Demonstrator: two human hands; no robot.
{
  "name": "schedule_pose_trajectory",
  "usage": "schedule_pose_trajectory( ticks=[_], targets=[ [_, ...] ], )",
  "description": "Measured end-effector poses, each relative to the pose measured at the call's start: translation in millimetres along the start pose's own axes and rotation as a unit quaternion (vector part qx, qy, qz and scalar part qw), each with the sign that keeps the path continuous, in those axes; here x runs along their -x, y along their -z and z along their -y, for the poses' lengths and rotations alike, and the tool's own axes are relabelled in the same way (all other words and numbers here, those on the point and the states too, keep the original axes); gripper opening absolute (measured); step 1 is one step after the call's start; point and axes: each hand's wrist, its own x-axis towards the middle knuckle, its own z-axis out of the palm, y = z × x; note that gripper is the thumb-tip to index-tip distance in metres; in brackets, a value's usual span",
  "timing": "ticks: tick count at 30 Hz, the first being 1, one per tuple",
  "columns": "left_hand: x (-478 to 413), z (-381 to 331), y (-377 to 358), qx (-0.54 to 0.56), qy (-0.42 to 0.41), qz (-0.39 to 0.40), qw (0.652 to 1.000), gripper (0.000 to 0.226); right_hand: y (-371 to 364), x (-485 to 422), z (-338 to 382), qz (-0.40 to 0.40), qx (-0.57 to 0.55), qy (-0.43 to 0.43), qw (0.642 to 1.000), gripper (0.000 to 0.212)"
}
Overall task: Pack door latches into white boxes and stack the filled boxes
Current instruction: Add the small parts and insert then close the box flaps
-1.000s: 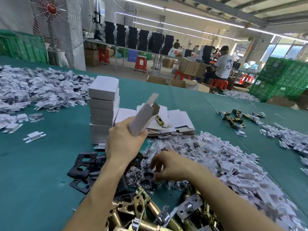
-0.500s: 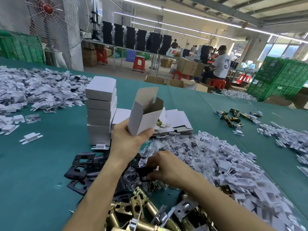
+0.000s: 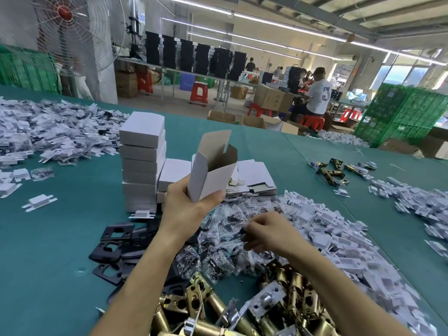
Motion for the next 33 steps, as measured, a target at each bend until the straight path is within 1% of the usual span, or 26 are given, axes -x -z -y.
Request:
schedule_pose_trajectory(
  ticks=[2,3,5,7,8,10,12,14,15,16,18,20,22,23,24,25,26,29,30,33],
  targets=[
    [2.0,-3.8,0.9,0.025,-0.015,0.03,0.999,0.033,0.8,1.6,-5.7,0.027,0.044,0.007,0.999,0.015],
    [3.1,-5.4,1.6,0.035,-0.022,0.045,0.998,0.031,0.9,1.5,-7.5,0.021,0.079,0.023,0.996,0.014],
    [4.3,-5.8,2.1,0.04,-0.024,0.06,0.997,0.028,1.4,0.9,-7.6,-0.015,0.146,0.064,0.987,0.012],
    [4.7,-3.4,1.6,0.031,-0.009,0.057,0.998,0.025,4.7,3.0,-3.4,-0.046,0.157,0.101,0.981,0.007],
    [4.9,-1.9,1.3,0.028,-0.001,0.052,0.998,0.024,7.8,5.0,1.0,-0.058,0.146,0.118,0.98,0.011],
    [4.7,1.5,1.7,0.028,0.016,0.04,0.999,0.024,16.3,8.8,13.5,-0.083,0.082,0.145,0.983,0.014],
    [3.5,4.8,3.4,0.026,0.021,0.033,0.999,0.023,26.1,14.5,30.7,-0.109,-0.045,0.159,0.98,0.009],
    [2.6,7.1,4.3,0.022,0.022,0.036,0.999,0.026,36.4,23.6,50.7,-0.121,-0.159,0.188,0.961,0.009],
    [2.1,8.3,4.2,0.019,0.023,0.041,0.999,0.028,40.8,28.8,60.8,-0.127,-0.184,0.215,0.951,0.007],
    [2.1,9.4,3.5,0.016,0.024,0.047,0.998,0.03,44.2,33.9,69.9,-0.136,-0.186,0.247,0.941,0.005],
    [2.9,10.2,1.8,0.011,0.022,0.058,0.998,0.032,48.4,42.2,85.0,-0.158,-0.126,0.315,0.927,0.004],
    [3.2,10.3,0.8,0.009,0.015,0.069,0.997,0.031,49.1,46.0,96.1,-0.183,0.013,0.371,0.911,0.005],
    [3.7,10.6,0.2,0.002,0.014,0.082,0.997,0.03,47.0,44.9,102.9,-0.196,0.195,0.391,0.878,0.019],
    [4.0,10.6,-0.4,-0.001,0.015,0.088,0.996,0.028,44.7,43.5,106.1,-0.193,0.269,0.385,0.862,0.029],
    [4.2,10.5,-0.8,-0.003,0.019,0.091,0.996,0.027,42.1,42.3,109.1,-0.186,0.319,0.376,0.85,0.038],
    [4.3,10.2,-1.3,-0.002,0.026,0.093,0.995,0.025,39.4,40.8,111.4,-0.173,0.346,0.368,0.846,0.044],
    [4.5,10.1,-1.4,0.0,0.033,0.094,0.995,0.024,36.7,39.2,112.3,-0.16,0.357,0.362,0.846,0.044],
    [4.8,9.8,-0.9,-0.004,0.041,0.108,0.993,0.024,34.2,34.3,112.7,-0.145,0.371,0.354,0.846,0.028],
    [5.0,9.9,-0.7,-0.008,0.043,0.113,0.993,0.024,35.0,33.2,113.5,-0.144,0.375,0.355,0.844,0.027],
    [5.4,9.7,0.2,0.0,0.055,0.123,0.991,0.025,38.2,32.0,115.5,-0.152,0.357,0.372,0.843,0.033]
  ],
)
